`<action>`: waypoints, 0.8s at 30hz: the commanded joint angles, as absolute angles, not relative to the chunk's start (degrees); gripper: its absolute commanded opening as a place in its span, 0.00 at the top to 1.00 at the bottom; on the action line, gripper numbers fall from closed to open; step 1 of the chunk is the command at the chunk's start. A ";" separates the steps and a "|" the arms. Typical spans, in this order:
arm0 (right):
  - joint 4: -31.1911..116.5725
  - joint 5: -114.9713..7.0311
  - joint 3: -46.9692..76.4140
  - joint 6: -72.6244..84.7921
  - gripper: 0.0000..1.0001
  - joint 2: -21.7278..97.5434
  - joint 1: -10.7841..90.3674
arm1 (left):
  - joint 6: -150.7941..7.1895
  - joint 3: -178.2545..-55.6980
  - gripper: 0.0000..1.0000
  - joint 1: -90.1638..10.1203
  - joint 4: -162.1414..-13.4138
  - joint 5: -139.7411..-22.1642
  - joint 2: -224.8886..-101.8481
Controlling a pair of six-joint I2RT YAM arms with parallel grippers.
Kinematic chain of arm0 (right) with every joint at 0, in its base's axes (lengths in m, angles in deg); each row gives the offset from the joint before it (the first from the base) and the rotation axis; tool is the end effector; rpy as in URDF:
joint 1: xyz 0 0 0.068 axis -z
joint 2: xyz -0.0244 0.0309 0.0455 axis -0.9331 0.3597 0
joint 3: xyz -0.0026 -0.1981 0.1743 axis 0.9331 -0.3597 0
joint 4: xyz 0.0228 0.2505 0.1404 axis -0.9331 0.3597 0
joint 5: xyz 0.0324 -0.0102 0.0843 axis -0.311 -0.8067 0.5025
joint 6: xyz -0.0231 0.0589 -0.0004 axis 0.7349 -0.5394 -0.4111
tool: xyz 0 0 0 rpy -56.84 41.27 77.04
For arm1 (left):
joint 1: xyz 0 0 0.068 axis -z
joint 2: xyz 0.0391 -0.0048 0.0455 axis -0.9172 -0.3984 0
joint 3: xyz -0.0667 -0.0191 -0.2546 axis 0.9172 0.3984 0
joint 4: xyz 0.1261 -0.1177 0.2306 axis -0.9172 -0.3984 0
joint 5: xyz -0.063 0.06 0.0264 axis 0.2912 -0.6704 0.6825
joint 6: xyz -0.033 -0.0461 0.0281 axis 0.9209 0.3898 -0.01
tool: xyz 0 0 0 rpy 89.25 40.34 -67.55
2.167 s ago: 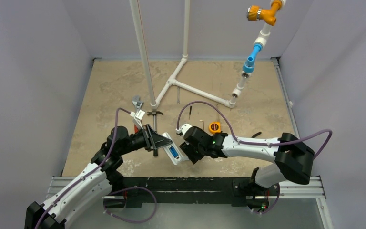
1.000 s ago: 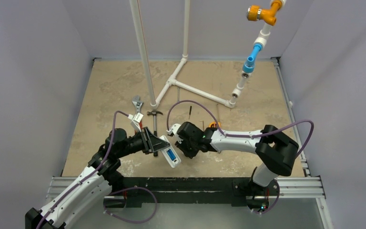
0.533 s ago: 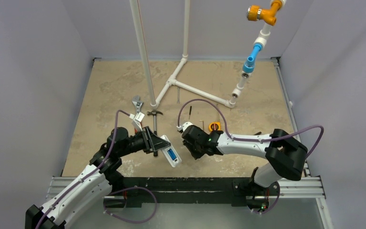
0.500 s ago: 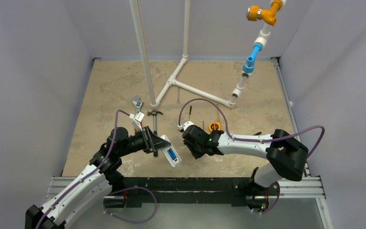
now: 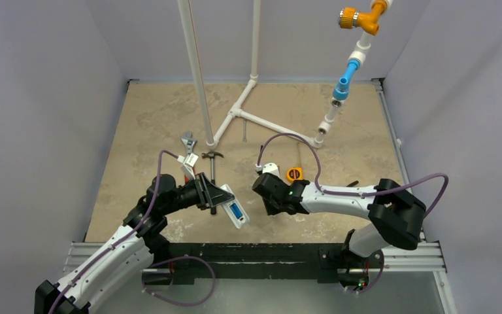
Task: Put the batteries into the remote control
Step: Adjust the battery cover at the center of the board.
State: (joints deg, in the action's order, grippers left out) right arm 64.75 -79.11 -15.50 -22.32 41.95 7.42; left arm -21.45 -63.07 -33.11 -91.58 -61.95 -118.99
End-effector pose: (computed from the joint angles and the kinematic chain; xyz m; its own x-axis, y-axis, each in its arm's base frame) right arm 0.1573 0.2590 0.1323 -0.7903 -0.3029 -0.5326 -0.3865 0.9209 0.0498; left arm 0.1504 -0.1258 0.2138 -0.8567 -0.3746 -0.3547 0.2206 0.3554 -0.9083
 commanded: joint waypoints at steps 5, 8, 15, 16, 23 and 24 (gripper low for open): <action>63.84 -82.27 -14.94 -27.42 0.87 43.70 7.32 | -21.59 -64.95 1.00 -33.38 -88.05 -60.94 -118.98; 63.95 -83.18 -15.06 -27.94 0.84 43.78 7.31 | -21.64 -64.97 1.00 -33.38 -87.95 -60.88 -119.08; 63.69 -82.70 -15.14 -28.22 0.67 43.73 7.31 | -21.69 -65.02 1.00 -33.32 -88.04 -60.83 -119.05; 63.53 -82.64 -15.32 -28.23 0.65 43.44 7.31 | -21.68 -65.01 1.00 -33.31 -88.04 -60.83 -119.07; 61.03 -81.21 -17.80 -28.85 0.57 40.50 7.60 | -21.68 -64.88 1.00 -33.34 -87.95 -61.00 -119.16; 60.89 -81.16 -18.33 -29.14 0.57 40.19 7.76 | -21.68 -64.80 1.00 -33.38 -87.88 -61.00 -119.16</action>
State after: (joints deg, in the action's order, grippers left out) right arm 62.48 -81.01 -16.55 -27.29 42.63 7.42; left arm -21.47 -63.07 -33.11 -91.25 -61.90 -119.25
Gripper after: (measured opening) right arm 0.424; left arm 0.256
